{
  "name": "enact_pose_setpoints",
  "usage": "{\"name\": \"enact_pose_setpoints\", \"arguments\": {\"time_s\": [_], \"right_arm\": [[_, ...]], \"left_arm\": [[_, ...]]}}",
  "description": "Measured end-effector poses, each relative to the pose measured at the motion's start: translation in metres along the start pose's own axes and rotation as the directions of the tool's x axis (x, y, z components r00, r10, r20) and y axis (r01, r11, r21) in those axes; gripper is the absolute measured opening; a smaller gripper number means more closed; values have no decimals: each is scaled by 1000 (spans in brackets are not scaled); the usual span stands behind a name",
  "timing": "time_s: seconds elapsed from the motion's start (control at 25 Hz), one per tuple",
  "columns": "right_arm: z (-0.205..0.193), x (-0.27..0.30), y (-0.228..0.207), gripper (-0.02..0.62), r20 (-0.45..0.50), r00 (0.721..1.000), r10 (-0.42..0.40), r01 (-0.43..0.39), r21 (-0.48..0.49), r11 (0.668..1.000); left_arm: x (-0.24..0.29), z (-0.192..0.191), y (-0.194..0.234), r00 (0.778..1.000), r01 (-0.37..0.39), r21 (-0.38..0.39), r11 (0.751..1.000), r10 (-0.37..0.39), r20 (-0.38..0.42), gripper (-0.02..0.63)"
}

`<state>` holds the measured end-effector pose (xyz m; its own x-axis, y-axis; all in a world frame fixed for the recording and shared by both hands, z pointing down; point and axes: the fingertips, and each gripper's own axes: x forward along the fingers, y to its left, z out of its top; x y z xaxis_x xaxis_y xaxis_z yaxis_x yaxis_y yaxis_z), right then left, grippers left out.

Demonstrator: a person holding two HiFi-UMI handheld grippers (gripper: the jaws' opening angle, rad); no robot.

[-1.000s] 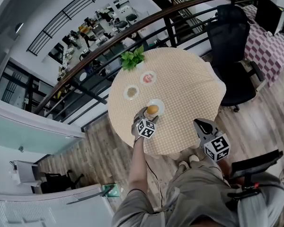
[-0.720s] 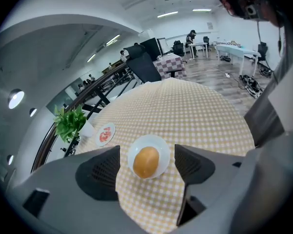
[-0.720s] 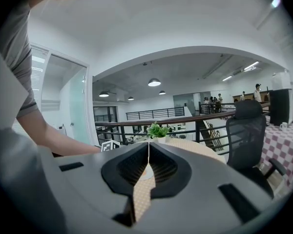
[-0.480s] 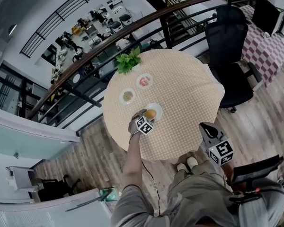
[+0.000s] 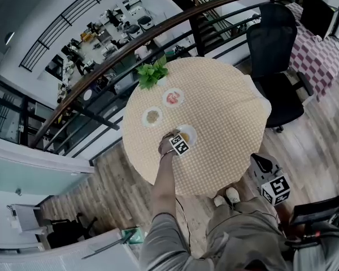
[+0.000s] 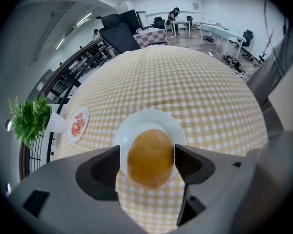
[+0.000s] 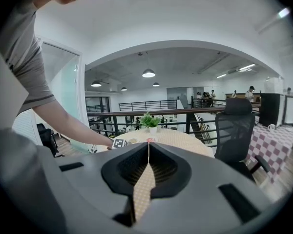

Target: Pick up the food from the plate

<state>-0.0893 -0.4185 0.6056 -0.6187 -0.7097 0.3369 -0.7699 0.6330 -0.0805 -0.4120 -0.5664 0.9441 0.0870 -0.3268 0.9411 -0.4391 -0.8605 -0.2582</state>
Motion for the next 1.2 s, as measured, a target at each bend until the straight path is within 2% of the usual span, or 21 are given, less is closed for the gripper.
{"name": "enact_pose_setpoints", "arguments": {"time_s": [0.12,0.24,0.4,0.48,0.56,0.64,0.68,0.84,1.0,1.12,1.2], "right_arm": [[-9,-5,-3,17,-24,1000,-18,17,-3,1000],[-8,-13,-6,17,-31,999,-44,44,-8,999],[-22,-21,-9,17,-50,997,-54,55,19,998],[-23,-23,-9,17,-53,997,-51,52,19,998],[-22,-23,-7,17,-46,998,-49,50,17,999],[-20,-25,-7,17,-38,998,-48,48,15,999],[-19,-26,-8,17,-36,998,-48,48,13,999],[-21,-26,-9,17,-40,998,-46,46,8,999],[-20,-27,-5,17,-28,999,-34,34,11,999],[-18,-27,-1,17,-22,1000,-18,19,10,1000],[-15,-27,4,17,-15,1000,-5,5,4,1000]], "left_arm": [[18,-4,-8,998,52,14,999,-51,-32,361],[23,-6,-8,993,105,-33,994,-106,-45,362],[23,-5,-9,994,102,-54,993,-104,-38,362],[23,-5,-9,996,85,-74,994,-87,-30,362],[19,-6,3,999,8,-132,991,-12,-31,360],[7,-5,17,996,-88,-225,970,86,-20,357],[4,-2,19,995,-102,-250,963,102,-11,356],[6,-3,10,998,-64,-248,967,58,-32,357],[-1,-16,4,997,-80,-297,952,69,-46,357],[-16,-19,9,995,-97,-365,926,97,-19,357],[-34,-16,16,991,-108,-434,894,133,26,357]]}}
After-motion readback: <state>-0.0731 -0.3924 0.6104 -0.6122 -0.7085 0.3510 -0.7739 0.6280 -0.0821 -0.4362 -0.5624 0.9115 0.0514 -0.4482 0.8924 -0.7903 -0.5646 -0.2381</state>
